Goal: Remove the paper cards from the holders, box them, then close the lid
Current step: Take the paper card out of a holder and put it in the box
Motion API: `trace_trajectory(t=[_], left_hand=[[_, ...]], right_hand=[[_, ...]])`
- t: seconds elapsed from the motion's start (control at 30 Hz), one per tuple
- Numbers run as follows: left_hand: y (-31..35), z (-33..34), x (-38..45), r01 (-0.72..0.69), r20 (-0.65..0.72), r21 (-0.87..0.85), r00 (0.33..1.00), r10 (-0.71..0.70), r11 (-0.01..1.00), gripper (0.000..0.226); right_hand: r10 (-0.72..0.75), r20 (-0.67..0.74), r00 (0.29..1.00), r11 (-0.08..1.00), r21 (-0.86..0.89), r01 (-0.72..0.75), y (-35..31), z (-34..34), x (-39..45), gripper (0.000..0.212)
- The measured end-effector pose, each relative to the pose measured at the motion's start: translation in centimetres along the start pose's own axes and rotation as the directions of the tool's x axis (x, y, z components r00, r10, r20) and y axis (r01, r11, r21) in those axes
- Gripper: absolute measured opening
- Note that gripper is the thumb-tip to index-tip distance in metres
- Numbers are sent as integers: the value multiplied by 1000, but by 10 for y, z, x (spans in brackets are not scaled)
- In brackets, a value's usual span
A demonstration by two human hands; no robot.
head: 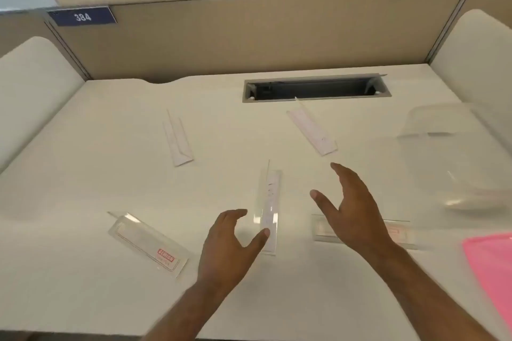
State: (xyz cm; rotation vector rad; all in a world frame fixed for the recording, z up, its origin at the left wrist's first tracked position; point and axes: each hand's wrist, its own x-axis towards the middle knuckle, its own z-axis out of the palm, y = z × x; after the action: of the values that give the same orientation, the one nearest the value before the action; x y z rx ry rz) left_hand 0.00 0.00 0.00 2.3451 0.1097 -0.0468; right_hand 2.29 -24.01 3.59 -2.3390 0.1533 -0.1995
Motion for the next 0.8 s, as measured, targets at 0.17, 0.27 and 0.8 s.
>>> trace_trajectory(t=[0.17, 0.27, 0.8], left_hand=[[13, 19, 4, 53, 90, 105, 994, -62, 993, 55], [16, 24, 1, 95, 47, 151, 994, -103, 984, 39], [36, 24, -12, 325, -209, -363, 885, -416, 873, 21]], right_hand=[[-19, 53, 998, 1000, -22, 20, 16, -3, -1, 52], [-39, 71, 997, 999, -9, 40, 25, -8, -3, 45], [-60, 126, 990, 966, 258, 26, 48, -37, 8, 29]])
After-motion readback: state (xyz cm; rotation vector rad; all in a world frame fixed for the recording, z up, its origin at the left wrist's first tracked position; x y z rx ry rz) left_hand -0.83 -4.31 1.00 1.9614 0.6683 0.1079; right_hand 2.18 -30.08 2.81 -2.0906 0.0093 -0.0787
